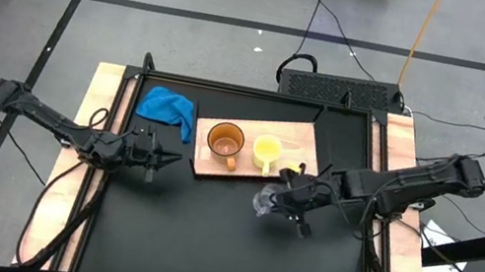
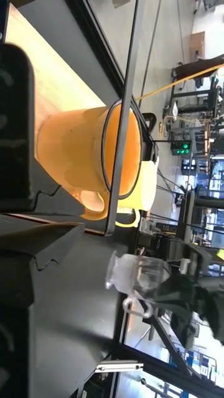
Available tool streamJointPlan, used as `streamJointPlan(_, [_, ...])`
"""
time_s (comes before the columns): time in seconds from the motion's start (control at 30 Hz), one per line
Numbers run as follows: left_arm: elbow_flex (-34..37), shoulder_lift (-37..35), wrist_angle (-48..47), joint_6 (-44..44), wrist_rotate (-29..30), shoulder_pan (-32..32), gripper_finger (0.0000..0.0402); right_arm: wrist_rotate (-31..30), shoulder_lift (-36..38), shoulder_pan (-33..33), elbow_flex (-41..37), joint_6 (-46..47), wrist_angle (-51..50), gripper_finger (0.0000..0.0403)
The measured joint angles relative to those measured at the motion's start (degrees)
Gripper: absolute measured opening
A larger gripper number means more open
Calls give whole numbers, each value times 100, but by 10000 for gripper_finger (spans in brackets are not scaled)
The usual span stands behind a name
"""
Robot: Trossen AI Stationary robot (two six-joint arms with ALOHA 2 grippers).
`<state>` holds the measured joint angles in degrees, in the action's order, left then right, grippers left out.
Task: Stack small to large cups/mugs on shelf
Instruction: Put the transparent mug on the shelf
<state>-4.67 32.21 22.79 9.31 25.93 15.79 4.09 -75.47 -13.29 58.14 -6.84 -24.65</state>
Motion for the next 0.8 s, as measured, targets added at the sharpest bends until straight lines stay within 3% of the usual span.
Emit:
streamJointPlan(0.3, [0,2,-45,101,0,-2,33,-24,-14,-123,-15,272,-542,0])
streamJointPlan(0.8, [0,2,-73,119,-42,-2,33,-1309,434,-143,-12,284,-1252,0])
